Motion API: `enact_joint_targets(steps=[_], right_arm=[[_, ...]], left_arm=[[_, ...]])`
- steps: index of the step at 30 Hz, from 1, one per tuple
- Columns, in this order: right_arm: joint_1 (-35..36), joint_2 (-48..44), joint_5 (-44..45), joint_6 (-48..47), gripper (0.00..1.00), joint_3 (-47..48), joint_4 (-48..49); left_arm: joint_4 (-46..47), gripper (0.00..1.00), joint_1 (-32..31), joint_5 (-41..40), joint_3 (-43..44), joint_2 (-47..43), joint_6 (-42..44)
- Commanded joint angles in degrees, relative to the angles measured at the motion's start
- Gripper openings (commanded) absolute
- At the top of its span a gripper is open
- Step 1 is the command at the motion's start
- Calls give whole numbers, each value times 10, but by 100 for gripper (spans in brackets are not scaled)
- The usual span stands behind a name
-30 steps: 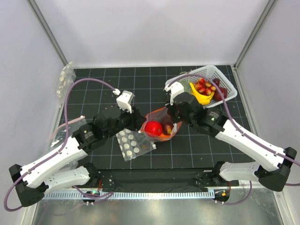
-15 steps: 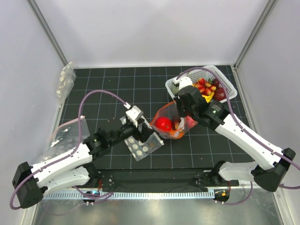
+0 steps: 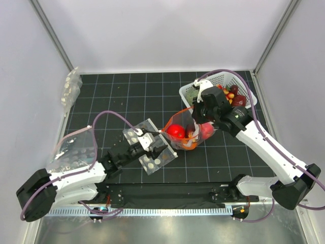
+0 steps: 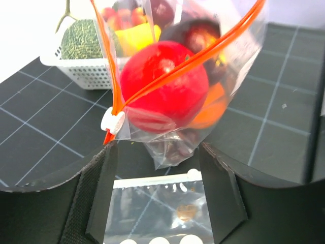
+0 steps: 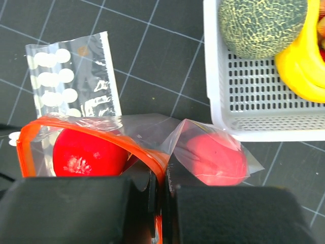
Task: Place the food in the zip-top bag and seal the zipper
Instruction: Zip the zipper food storage bag at the center of the board.
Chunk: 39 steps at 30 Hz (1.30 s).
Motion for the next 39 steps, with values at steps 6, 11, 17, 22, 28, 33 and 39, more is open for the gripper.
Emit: enact_joint_targets(steps=[6,11,17,22,28,33,39], right_arm=[[-5,-17,-52,2,1,1,54],[-6,-20,-61,1,1,-5,59],[-6,-21,-60,2,1,-5,59],[-7,-24,-61,2,1,-8,58],[-8,-27,-39,-7,12,-12,47],[-8,-46,-31,-40,60,-30,68],[-7,-108,-129,-72,69,-69,201]], left_arm=[[201,63,60,-3,-30,55,-12],[254,60,96,61,-36,79,-51],[308,49,123,158,-31,133,-70],[301,10,123,191,-16,146,-70],[257,0,123,170,-12,104,-86],[74,0,123,121,33,26,-102],[47,0,122,109,42,16,-115]])
